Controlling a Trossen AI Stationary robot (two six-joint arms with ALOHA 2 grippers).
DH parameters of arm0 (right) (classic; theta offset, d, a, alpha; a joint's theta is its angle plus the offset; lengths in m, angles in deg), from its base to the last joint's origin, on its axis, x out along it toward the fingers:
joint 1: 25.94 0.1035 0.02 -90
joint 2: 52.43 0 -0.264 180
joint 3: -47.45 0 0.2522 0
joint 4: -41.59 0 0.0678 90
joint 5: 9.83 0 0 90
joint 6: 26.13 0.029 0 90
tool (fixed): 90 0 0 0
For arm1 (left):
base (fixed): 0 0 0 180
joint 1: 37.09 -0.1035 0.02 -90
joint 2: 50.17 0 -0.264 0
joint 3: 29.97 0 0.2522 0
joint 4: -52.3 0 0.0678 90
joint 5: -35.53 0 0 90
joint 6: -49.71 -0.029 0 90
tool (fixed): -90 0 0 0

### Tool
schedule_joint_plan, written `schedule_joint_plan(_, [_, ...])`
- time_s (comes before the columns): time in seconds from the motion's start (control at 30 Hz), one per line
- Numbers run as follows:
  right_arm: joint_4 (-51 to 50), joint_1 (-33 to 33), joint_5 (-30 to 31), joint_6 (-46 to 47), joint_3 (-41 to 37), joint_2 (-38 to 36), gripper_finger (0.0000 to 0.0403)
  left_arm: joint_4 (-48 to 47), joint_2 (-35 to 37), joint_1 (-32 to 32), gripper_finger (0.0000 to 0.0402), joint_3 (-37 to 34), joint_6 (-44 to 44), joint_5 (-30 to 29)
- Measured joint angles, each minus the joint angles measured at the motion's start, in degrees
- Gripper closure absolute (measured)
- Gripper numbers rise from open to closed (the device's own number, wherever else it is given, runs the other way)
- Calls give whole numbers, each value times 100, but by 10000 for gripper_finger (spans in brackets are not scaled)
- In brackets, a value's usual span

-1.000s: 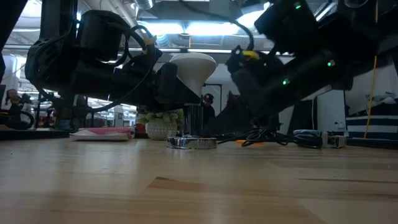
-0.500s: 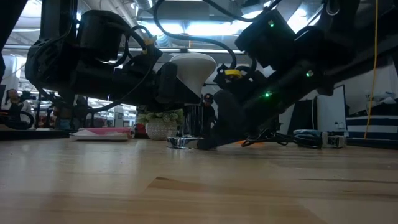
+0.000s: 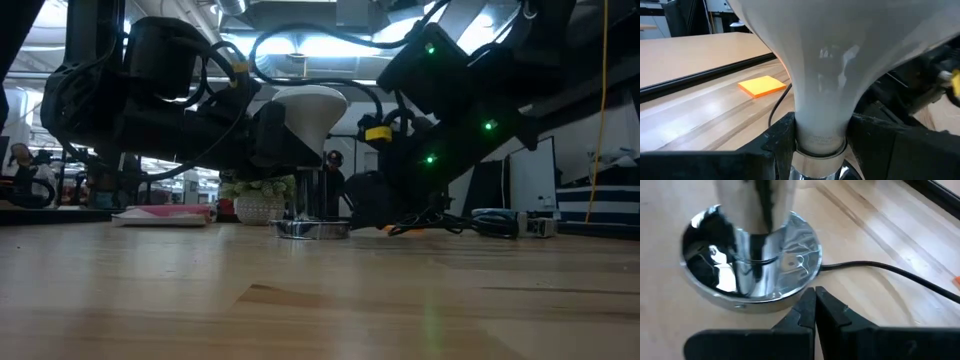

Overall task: Screw lightbulb
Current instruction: Insert the white lightbulb into the silver lamp

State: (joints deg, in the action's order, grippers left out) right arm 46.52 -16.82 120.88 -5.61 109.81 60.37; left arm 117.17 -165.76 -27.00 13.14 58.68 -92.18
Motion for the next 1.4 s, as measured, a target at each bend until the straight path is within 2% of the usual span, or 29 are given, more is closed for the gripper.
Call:
schedule_joint_plan(0.33, [34,65,-63,-288,3,-42,395,0,0,0,249,0,0,0])
schedule_joint_plan(0.63, [62,448,-308,-743,9,-528,395,21,0,0,249,0,2,-2])
schedule_joint_plan(0.73, [139,596,-754,-845,16,-665,395,35,0,0,249,0,8,-2])
schedule_joint_plan(0.87, [211,643,-1804,-880,16,-680,395,40,0,0,249,0,149,-15])
schedule_joint_plan(0.93, [248,627,-2084,-875,22,-601,395,40,0,0,249,0,216,-20])
schedule_joint_plan(1.13, [222,558,-1532,-870,16,-338,395,44,0,7,249,0,254,24])
schedule_joint_plan(1.4, [221,160,-1631,-834,16,-206,395,44,0,9,249,0,260,31])
